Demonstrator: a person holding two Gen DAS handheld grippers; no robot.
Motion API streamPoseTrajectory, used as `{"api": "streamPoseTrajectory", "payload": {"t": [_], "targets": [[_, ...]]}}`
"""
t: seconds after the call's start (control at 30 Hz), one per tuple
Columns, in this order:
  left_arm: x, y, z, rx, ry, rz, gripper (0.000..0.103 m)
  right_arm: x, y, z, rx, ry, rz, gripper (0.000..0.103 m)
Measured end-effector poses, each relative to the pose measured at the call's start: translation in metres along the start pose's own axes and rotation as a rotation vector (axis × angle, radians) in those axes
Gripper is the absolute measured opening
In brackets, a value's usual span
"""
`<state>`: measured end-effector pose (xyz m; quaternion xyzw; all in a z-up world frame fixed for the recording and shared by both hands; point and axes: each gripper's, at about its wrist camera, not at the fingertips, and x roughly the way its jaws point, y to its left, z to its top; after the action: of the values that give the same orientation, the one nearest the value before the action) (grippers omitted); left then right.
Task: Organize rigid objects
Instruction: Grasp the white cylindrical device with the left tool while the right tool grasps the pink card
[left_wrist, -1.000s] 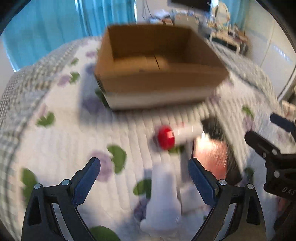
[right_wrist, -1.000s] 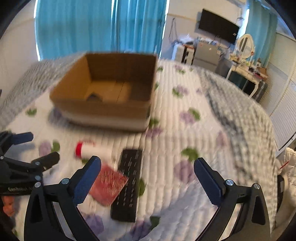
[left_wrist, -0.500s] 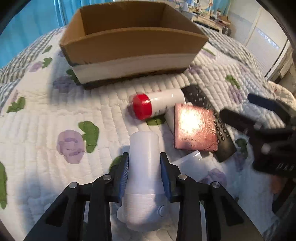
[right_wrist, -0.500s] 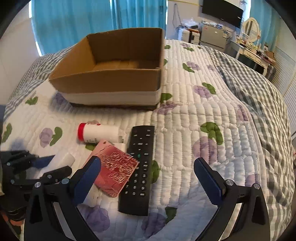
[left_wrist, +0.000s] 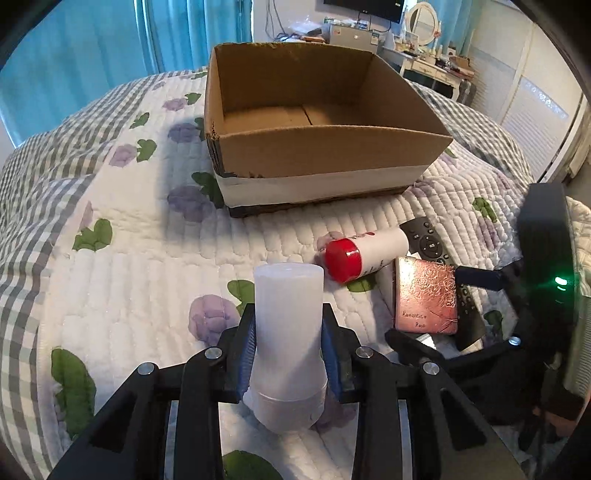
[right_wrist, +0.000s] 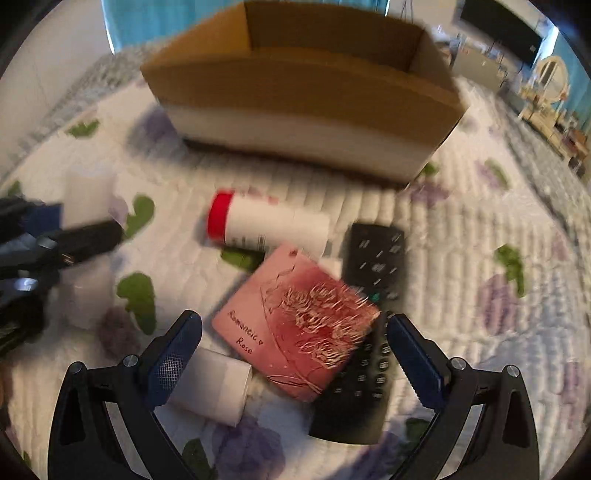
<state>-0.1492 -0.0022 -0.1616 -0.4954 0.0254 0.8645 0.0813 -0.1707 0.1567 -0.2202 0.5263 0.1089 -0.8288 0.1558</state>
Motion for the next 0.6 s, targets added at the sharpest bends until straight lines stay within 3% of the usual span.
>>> {"api": "streamPoseTrajectory", "payload": {"t": [0.23, 0.33, 0.6], "targets": [[-0.002, 0.009, -0.002, -0.035, -0.015, -0.043, 0.033, 0.0, 0.0, -0.002, 0.005, -0.001, -0.035, 0.09], [-0.005, 0.008, -0.003, -0.034, -0.022, -0.04, 0.033, -0.011, 0.004, -0.004, -0.014, -0.039, -0.062, 0.08], [-0.016, 0.001, 0.002, -0.019, -0.027, -0.031, 0.033, -0.035, 0.005, -0.009, -0.02, -0.102, -0.063, 0.076]]}}
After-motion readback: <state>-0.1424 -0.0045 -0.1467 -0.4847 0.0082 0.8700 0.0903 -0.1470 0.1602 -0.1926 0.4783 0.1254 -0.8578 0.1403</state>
